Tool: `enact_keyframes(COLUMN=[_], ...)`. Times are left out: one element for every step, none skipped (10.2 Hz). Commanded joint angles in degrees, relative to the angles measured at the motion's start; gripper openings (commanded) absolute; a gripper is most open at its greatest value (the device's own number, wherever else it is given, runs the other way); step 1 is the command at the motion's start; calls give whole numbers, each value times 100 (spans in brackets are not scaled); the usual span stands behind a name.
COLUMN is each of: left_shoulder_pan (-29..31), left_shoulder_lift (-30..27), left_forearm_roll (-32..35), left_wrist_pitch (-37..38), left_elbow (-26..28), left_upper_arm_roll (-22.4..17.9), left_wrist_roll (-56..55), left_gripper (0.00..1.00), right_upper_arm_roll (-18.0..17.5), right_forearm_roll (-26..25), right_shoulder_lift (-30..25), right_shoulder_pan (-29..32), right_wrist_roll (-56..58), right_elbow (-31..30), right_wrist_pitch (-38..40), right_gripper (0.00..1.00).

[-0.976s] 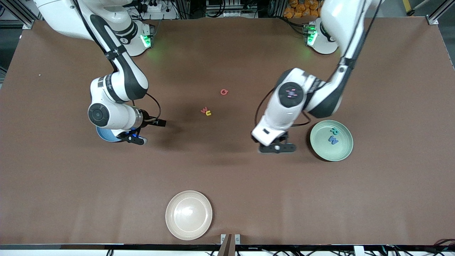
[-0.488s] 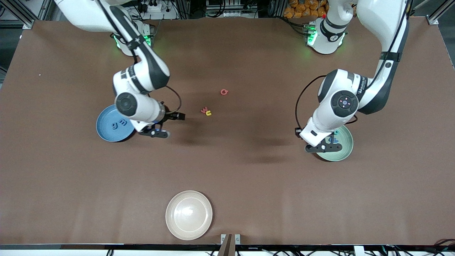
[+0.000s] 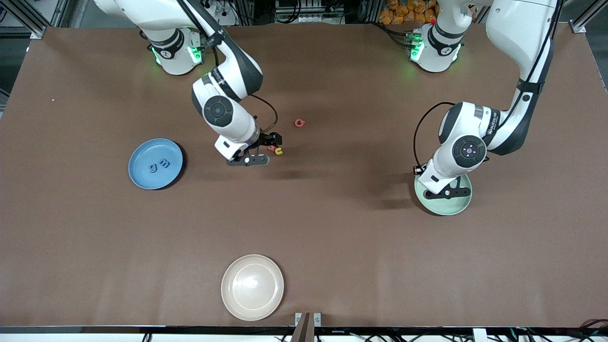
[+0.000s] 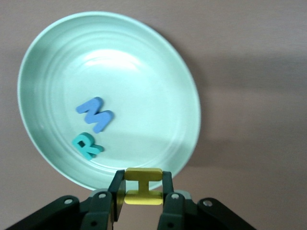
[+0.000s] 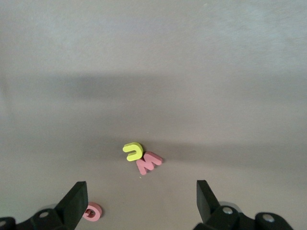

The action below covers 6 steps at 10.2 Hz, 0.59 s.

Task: Sort upper and lower case letters into plates
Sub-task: 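Place the H on the green plate while the right gripper reaches letters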

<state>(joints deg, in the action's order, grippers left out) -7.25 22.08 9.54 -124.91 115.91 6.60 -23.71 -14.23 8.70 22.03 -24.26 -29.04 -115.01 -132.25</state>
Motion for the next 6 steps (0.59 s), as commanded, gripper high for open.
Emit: enact_keyframes(left_shoulder_pan=[145, 145, 145, 145, 153, 145], left_shoulder_lift=[51, 95, 112, 104, 60, -1], left_forearm_roll=[459, 505, 505, 505, 505, 505], left_wrist_pitch=[-129, -182, -209, -209, -209, -200], left_elbow=[63, 46, 28, 11, -15, -51], left_upper_arm_roll=[-141, -159, -159, -159, -159, -159], left_wrist_roll=[112, 112, 130, 147, 217, 366], left_gripper=[1, 29, 43, 57, 72, 100], right_upper_arm_roll=[26, 26, 26, 26, 26, 26], right_forearm_roll=[-421, -431, -439, -439, -492, -666], right_shoulder_lift=[169, 196, 248, 275, 353, 424], right_shoulder_pan=[-253, -281, -290, -290, -308, -464], right_wrist_roll=[12, 73, 387, 486, 530, 661], right_elbow=[31, -4, -22, -39, -57, -66], right_wrist_pitch=[-99, -90, -90, -133, -264, -518], right_gripper=[100, 100, 100, 100, 100, 100])
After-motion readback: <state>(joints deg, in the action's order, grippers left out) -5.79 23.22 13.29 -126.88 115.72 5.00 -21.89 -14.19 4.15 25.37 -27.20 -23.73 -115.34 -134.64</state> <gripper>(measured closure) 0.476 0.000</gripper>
